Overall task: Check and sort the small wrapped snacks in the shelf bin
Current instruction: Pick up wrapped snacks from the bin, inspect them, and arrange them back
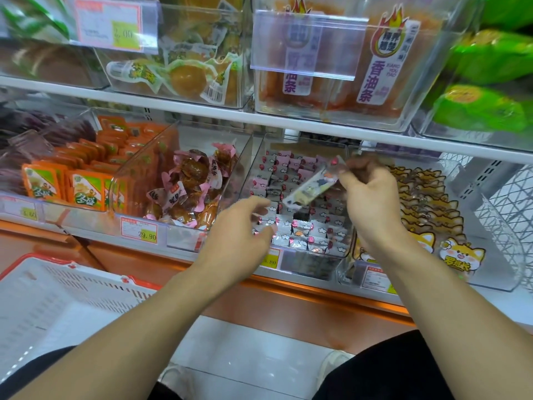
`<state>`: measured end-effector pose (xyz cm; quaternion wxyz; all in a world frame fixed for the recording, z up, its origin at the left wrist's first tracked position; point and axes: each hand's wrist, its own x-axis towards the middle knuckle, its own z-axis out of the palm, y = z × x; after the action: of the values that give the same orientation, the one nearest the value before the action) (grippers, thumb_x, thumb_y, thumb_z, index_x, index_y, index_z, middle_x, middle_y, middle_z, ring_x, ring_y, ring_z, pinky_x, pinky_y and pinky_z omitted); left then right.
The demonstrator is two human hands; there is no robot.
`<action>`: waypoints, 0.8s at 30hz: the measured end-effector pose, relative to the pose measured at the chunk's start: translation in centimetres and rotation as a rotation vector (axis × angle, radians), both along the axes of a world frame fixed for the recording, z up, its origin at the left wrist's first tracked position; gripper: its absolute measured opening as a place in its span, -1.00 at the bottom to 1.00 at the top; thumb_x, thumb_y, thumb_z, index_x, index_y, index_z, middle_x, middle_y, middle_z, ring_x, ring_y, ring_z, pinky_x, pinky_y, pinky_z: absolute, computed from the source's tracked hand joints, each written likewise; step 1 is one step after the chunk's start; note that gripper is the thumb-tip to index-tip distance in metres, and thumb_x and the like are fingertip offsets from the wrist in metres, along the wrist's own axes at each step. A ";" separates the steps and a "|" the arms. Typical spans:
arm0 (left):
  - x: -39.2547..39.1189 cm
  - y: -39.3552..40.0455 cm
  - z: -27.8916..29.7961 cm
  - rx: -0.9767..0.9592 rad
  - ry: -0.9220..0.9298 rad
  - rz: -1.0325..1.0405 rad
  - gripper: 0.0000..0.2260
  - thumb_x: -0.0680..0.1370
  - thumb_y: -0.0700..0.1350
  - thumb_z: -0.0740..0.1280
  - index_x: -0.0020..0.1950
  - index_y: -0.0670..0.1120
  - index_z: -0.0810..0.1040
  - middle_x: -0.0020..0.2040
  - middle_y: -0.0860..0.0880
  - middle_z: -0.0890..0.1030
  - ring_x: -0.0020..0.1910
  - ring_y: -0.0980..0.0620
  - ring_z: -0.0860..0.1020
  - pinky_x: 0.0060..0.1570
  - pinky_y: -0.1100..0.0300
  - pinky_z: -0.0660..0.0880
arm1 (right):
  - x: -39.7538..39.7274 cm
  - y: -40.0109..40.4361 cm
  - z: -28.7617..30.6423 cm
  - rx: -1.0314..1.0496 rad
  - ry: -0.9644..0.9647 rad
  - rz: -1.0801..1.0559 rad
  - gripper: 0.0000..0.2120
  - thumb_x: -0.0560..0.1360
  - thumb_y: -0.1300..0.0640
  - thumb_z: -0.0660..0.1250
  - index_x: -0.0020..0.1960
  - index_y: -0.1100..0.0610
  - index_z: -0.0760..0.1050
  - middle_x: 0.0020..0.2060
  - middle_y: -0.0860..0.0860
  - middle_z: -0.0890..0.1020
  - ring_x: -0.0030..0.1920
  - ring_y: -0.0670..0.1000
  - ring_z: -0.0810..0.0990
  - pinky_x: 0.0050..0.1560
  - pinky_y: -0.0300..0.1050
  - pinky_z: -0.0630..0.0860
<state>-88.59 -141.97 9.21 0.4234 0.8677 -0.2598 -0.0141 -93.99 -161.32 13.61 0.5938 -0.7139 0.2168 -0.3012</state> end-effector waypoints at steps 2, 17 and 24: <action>0.0 0.7 0.3 -0.210 0.273 0.031 -0.72 0.54 0.00 0.47 0.23 0.05 0.58 0.04 0.11 0.68 -0.02 0.19 0.64 0.02 0.20 0.58 | -0.4 0.7 0.1 0.279 -0.003 0.110 -0.94 0.63 0.26 0.29 -0.02 0.17 0.50 -0.17 0.02 0.75 -0.06 0.05 0.74 -0.12 -0.13 0.69; 0.6 4.3 1.2 -0.730 0.691 0.175 -0.74 0.23 0.05 0.56 -0.15 -0.02 0.76 -0.13 -0.03 0.73 -0.21 0.13 0.66 -0.31 0.31 0.57 | -0.9 1.1 0.1 0.646 0.184 0.420 -0.89 0.58 0.29 0.33 0.09 0.28 0.58 -0.11 0.18 0.74 0.02 0.21 0.73 -0.05 -0.04 0.70; 1.0 4.6 1.5 -0.779 0.737 0.141 -0.92 0.33 0.00 0.50 -0.21 0.07 0.76 -0.19 0.06 0.71 -0.24 0.18 0.65 -0.22 0.30 0.59 | -1.0 0.9 0.3 0.655 0.196 0.425 -0.90 0.59 0.28 0.32 0.08 0.23 0.58 -0.10 0.18 0.75 -0.10 0.12 0.75 -0.14 -0.07 0.70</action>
<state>-87.59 -137.36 10.71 0.7768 0.5995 -0.0212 -0.1918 -94.98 -160.46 13.87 0.8156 -0.5411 0.2043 -0.0171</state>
